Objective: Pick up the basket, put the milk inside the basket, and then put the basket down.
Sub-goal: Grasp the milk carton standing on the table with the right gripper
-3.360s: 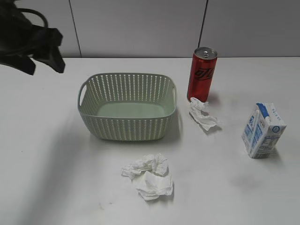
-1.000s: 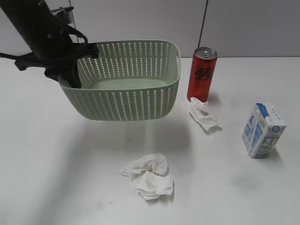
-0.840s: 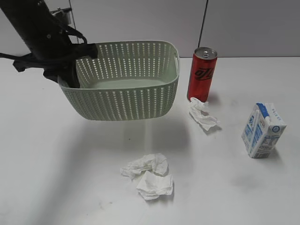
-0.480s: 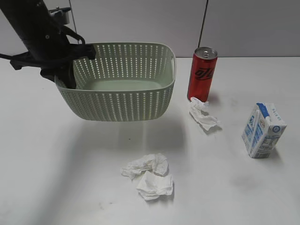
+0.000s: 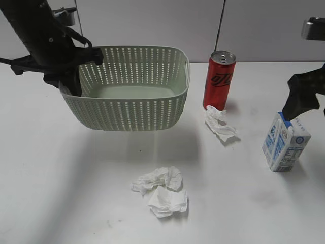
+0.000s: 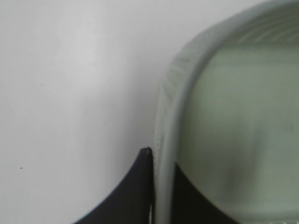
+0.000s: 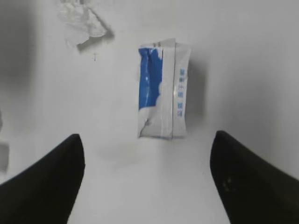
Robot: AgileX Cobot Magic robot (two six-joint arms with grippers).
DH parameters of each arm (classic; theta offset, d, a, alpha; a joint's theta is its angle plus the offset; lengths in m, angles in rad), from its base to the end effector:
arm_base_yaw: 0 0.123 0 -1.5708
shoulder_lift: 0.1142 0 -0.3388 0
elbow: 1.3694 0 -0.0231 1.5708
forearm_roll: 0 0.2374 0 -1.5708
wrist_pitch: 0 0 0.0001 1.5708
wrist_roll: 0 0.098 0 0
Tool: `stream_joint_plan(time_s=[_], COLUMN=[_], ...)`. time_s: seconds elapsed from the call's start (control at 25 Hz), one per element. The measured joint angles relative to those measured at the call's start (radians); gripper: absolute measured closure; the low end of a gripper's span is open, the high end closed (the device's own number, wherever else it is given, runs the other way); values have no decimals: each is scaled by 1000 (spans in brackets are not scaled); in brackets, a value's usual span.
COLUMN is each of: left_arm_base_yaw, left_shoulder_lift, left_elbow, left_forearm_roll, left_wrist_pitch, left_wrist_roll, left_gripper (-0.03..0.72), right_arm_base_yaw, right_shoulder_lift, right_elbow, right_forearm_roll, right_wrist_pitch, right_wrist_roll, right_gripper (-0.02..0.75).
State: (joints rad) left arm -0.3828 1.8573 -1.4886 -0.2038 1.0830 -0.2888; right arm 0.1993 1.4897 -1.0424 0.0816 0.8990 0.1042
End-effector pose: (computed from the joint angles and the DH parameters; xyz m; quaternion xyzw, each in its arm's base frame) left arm 0.3525 -0.1609 0.2970 0.0084 0.9902 -0.1228 0.0656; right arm 0.2650 0.0599 0.3065 -0.0268 0.9869 0.0585 0.1479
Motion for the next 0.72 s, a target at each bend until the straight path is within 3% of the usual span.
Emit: stream_joint_plan(time_s=[0.44,0.72], left_arm_base_yaw=[0,0], left_shoulder_lift=[0,0], left_elbow=[0,0], left_forearm_roll=[4,12], left_wrist_pitch=[-10,-33], left_wrist_roll=[0,0], left_gripper=[688,688], right_arm_base_yaw=[0,0], right_shoulder_lift=[193,275], right_elbow=[-2,-2], right_forearm_roll=[-63,-59], right_wrist_pitch=[-162,-173], right_wrist_roll=[86,89], right_gripper=[118,145])
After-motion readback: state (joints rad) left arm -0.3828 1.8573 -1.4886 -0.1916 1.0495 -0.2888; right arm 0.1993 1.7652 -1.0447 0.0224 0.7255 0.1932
